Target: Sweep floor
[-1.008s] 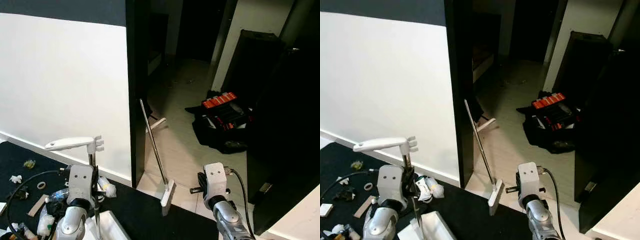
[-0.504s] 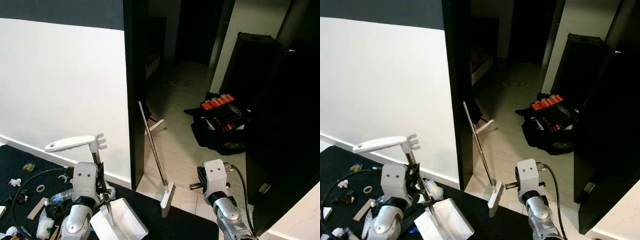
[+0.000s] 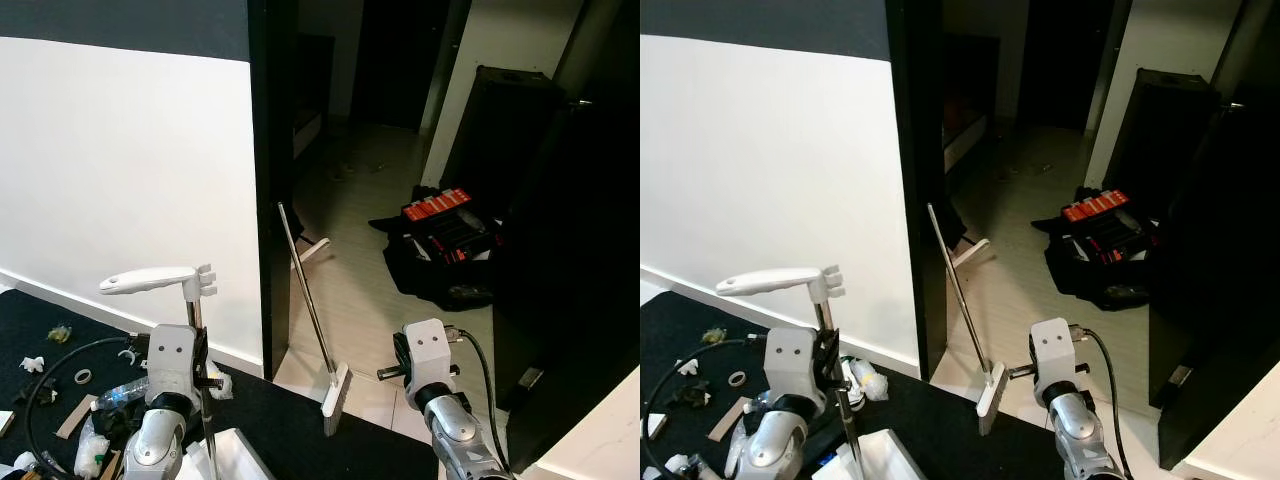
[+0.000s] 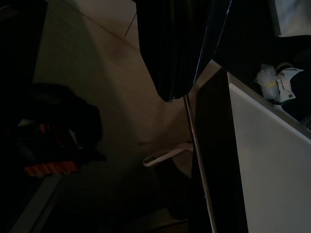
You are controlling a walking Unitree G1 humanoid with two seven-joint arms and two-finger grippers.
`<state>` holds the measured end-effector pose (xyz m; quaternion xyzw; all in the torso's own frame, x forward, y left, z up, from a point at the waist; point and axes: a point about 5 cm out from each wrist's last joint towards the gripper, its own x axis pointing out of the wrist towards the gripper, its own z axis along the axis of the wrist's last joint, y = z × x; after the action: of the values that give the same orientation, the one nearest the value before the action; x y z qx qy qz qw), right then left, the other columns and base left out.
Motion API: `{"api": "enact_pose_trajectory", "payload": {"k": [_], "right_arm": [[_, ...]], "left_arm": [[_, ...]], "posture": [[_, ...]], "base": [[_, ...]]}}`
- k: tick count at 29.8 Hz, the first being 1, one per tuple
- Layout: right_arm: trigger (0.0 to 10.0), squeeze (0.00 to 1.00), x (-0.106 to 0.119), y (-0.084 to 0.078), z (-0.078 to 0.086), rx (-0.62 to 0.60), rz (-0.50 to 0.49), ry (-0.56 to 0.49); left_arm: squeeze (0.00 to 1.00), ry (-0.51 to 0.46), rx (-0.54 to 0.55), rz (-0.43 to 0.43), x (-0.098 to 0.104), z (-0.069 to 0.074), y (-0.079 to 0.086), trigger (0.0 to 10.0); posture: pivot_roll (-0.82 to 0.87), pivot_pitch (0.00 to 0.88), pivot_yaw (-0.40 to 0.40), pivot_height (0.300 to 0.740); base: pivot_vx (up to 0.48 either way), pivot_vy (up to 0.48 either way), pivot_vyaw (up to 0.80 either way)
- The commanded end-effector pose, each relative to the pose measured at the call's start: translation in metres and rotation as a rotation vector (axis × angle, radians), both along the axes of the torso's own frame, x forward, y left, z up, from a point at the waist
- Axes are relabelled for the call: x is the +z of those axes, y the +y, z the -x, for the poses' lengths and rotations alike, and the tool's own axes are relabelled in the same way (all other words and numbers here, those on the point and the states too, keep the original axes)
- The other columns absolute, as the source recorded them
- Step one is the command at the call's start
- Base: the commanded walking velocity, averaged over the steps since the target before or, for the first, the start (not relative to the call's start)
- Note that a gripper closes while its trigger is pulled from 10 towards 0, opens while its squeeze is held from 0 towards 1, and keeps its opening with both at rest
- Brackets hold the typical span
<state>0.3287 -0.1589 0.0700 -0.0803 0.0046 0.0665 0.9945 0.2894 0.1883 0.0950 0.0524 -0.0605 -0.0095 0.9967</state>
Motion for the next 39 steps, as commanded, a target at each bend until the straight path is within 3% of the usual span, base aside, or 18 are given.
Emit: {"api": "enact_pose_trajectory", "payload": {"k": [1,7,39], "right_arm": [[10.0,0.00,-0.0045,-0.0002,0.0024,-0.003,0.003,0.019],[10.0,0.00,-0.0083,-0.0004,0.0023,-0.015,-0.059,0.058],[10.0,0.00,-0.0079,-0.0004,0.0013,-0.004,-0.026,0.059]], "left_arm": [[0.00,-0.054,-0.013,-0.007,0.0125,-0.0046,-0.0055,10.0],[0.00,-0.046,-0.007,-0.009,0.0108,-0.0041,-0.0053,10.0],[0.00,-0.003,0.009,-0.003,0.0033,-0.0050,-0.0078,10.0]], "posture": [[-0.01,0.077,-0.014,0.740],[-0.01,0.077,-0.014,0.740],[-0.01,0.077,-0.018,0.740]], "base": [[0.000,0.000,0.00],[0.000,0.000,0.00],[0.000,0.000,0.00]]}}
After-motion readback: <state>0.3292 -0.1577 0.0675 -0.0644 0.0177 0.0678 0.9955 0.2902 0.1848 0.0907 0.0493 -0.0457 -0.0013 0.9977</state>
